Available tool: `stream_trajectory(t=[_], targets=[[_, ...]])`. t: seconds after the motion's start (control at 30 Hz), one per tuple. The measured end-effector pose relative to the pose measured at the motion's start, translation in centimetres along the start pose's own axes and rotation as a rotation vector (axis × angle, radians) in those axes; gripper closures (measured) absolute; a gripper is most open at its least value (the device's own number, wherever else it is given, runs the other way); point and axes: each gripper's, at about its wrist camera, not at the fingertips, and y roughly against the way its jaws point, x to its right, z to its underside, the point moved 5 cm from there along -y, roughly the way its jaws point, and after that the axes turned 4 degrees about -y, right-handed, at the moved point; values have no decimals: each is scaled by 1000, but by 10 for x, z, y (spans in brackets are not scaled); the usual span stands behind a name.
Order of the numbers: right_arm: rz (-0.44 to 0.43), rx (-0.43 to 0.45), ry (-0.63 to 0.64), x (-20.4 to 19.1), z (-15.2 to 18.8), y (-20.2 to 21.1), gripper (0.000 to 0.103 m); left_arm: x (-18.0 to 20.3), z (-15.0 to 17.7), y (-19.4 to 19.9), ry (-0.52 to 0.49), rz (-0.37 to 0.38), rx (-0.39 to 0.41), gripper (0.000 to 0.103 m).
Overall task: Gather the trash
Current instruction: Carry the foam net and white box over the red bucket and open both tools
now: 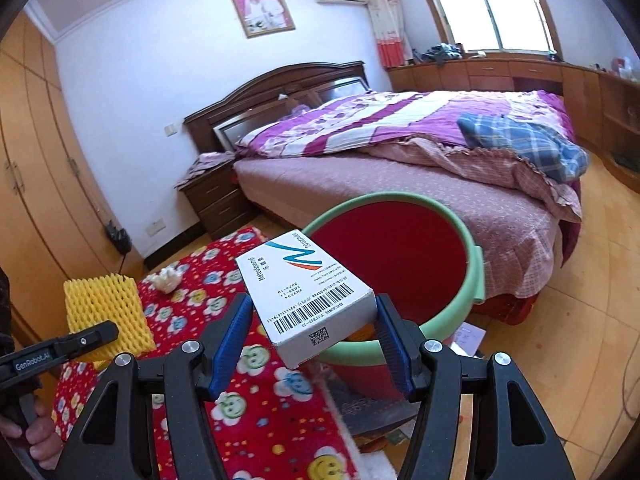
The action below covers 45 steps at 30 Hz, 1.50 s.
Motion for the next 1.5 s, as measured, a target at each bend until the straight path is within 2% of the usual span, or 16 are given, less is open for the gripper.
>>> stream_trajectory(t=[0.4,0.83,1.07,1.43,1.5], targets=[[128,0,-34,49,-10,-23,40,51,-23,-58,-128,49,-51,93],[224,-29,-4,76,-19,-60,40,85,-32,-130,-234,16,-130,93],[233,-43,9,80,-18,-69,40,90,-26,-151,-247,8,-164,93],[242,-70,9,84,-15,-78,40,87,-23,-160,-230,4,-182,93],[243,-71,11,83,-15,-78,40,86,-23,-160,-220,11,-192,89]])
